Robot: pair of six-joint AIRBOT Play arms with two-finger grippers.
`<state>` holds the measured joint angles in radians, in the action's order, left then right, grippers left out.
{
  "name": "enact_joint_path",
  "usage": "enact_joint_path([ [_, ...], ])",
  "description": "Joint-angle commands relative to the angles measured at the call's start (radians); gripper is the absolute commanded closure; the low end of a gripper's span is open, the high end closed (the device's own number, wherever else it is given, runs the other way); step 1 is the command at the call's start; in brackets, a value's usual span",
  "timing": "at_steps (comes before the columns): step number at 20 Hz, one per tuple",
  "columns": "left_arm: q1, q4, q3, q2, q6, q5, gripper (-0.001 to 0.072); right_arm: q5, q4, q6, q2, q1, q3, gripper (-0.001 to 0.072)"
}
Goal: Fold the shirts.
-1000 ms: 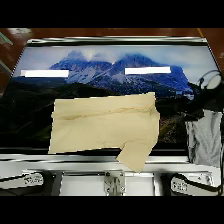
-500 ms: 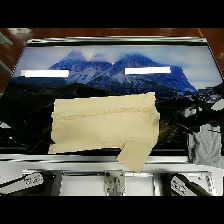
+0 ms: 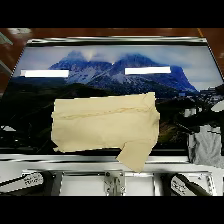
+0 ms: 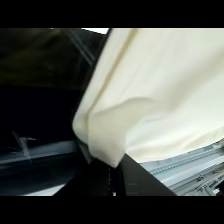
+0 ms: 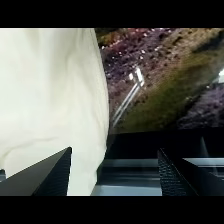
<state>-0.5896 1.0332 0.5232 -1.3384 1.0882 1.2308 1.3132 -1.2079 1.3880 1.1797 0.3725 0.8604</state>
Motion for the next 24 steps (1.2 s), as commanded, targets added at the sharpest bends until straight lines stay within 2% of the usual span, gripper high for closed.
enact_joint_path([
  [1, 0.0, -0.092, -0.003, 0.0, -0.069, 0.047, 0.0673, 0.041, -0.008, 0.016, 0.0, -0.001, -0.038, 0.0067],
  [3, -0.003, -0.092, -0.003, 0.0, -0.074, 0.061, 0.0673, 0.085, 0.01, 0.003, -0.001, -0.002, -0.111, 0.0066],
  [7, -0.002, -0.092, -0.003, 0.0, -0.074, 0.064, 0.0673, 0.084, 0.194, -0.048, -0.005, -0.008, -0.263, 0.0066],
  [10, -0.002, -0.092, -0.003, 0.0, -0.074, 0.064, 0.0673, -0.034, 0.182, -0.023, -0.005, -0.077, -0.319, 0.0067],
  [14, -0.002, -0.092, -0.003, 0.0, -0.074, 0.064, 0.0672, -0.177, 0.154, 0.085, -0.004, -0.188, -0.323, 0.0068],
  [19, -0.002, -0.092, -0.003, 0.0, -0.097, 0.059, 0.0672, -0.13, 0.154, 0.09, 0.054, -0.202, -0.323, 0.0068],
  [22, -0.002, -0.092, -0.003, 0.0, -0.109, 0.059, 0.0672, -0.153, 0.17, 0.085, 0.064, -0.233, -0.323, 0.0069],
  [23, -0.002, -0.092, -0.003, 0.0, -0.109, 0.057, 0.0672, -0.172, 0.17, 0.089, 0.064, -0.264, -0.323, 0.0131],
  [24, -0.002, -0.092, -0.003, 0.0, -0.108, 0.054, 0.0672, -0.195, 0.162, 0.112, 0.064, -0.293, -0.323, 0.0227],
])
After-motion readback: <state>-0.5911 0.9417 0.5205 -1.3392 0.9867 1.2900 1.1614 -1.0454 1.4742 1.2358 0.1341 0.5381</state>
